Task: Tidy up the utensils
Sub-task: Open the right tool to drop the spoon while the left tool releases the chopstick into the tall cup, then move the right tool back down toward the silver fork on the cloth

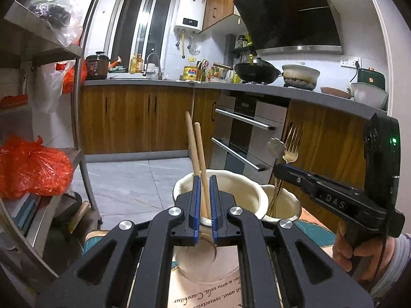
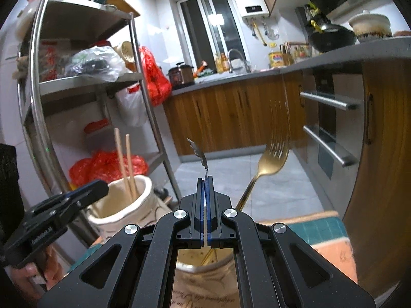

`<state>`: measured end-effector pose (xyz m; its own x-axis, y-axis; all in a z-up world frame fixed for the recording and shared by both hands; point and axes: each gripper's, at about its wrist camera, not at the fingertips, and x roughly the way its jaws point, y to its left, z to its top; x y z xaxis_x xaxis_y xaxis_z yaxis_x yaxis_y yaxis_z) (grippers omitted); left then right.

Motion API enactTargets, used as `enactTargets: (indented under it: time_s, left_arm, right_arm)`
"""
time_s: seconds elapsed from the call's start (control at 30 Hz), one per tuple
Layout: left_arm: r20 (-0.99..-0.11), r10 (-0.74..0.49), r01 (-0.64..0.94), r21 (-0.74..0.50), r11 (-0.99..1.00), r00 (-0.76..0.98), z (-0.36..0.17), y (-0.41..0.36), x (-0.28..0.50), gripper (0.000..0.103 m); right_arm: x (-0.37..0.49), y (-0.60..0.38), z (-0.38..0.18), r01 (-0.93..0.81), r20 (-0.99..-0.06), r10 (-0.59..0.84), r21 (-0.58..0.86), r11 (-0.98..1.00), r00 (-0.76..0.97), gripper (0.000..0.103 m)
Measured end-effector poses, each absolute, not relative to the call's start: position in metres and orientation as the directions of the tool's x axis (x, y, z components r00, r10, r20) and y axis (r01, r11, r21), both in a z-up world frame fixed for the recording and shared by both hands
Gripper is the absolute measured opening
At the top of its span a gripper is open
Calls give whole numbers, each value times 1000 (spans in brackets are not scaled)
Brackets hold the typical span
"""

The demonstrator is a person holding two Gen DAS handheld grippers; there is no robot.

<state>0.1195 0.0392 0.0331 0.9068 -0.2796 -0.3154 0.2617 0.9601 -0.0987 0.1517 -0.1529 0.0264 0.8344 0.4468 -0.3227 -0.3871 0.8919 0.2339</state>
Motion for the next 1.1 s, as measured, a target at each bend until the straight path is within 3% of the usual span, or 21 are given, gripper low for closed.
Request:
enactTargets:
  time_s: [0.2, 0.3, 0.5, 0.57, 0.73, 1.1]
  left_arm:
    - [-327, -261, 253, -66, 965, 908, 48, 42, 103, 34]
    - [-352, -248, 244, -55, 968, 903, 52, 45, 92, 45]
    - [-417, -236, 232, -59, 971, 878, 49, 51, 68, 69]
    - [-430, -233, 230, -60, 971, 872, 49, 53, 60, 82]
    - [-464, -229, 234, -47, 971, 856, 44, 56, 41, 90]
    - [-545, -202, 215, -40, 976, 814, 22, 66, 24, 92]
  right_arm:
    - [126, -165, 38, -413, -317, 465, 222, 884, 826, 35]
    - [108, -178, 41, -420, -319, 471, 218, 881, 822, 43]
    - [82, -196, 35, -441, -381, 483, 196, 876, 789, 72]
    - [74, -198, 33, -461, -401, 488, 169, 871, 775, 81]
    - [60, -195, 25, -533, -466, 507, 86, 842, 725, 89]
    - [37, -167, 2, -554, -573, 479, 52, 831, 665, 89]
